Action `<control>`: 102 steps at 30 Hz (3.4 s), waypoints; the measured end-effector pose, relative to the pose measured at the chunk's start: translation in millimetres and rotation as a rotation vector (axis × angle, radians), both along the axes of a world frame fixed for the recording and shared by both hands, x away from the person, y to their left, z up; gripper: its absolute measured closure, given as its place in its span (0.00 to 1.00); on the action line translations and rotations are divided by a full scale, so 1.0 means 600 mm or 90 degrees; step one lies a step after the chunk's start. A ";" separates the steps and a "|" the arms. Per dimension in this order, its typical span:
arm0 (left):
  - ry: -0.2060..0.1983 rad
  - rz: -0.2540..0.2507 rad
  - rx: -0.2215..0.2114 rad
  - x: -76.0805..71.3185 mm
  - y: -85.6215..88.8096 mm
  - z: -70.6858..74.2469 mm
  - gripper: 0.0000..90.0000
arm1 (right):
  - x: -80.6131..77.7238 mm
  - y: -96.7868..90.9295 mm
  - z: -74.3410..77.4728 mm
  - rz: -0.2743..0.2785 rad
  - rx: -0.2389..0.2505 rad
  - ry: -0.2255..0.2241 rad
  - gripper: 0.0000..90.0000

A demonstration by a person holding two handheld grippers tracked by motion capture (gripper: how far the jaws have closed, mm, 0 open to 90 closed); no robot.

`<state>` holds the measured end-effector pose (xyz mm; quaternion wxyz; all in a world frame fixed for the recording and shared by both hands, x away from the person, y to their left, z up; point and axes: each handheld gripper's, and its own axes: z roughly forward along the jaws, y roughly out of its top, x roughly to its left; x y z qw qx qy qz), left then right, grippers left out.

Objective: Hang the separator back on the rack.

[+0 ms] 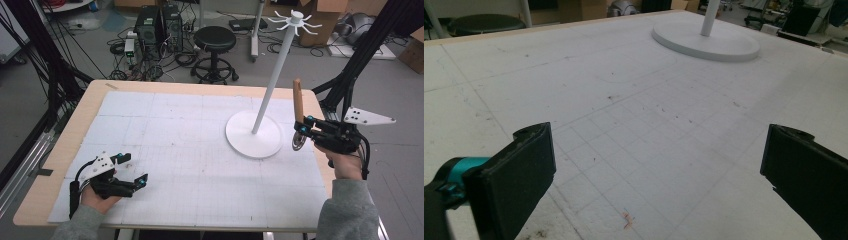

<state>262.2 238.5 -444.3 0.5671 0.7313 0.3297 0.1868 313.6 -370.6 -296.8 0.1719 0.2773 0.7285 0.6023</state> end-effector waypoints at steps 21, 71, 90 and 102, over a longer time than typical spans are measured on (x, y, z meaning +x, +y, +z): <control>-0.013 -0.005 -0.008 -0.005 0.002 0.004 0.02 | 0.019 -0.002 0.048 -0.040 0.035 -0.022 0.78; -0.009 -0.002 -0.003 -0.016 0.008 0.002 0.02 | 0.041 0.006 0.117 -0.094 0.063 -0.072 0.78; -0.002 -0.005 -0.002 -0.020 0.012 0.001 0.02 | 0.062 0.021 0.105 -0.093 0.069 -0.064 0.78; 0.000 -0.003 -0.003 -0.021 0.013 0.001 0.02 | 0.070 0.028 0.100 -0.099 0.071 -0.057 0.78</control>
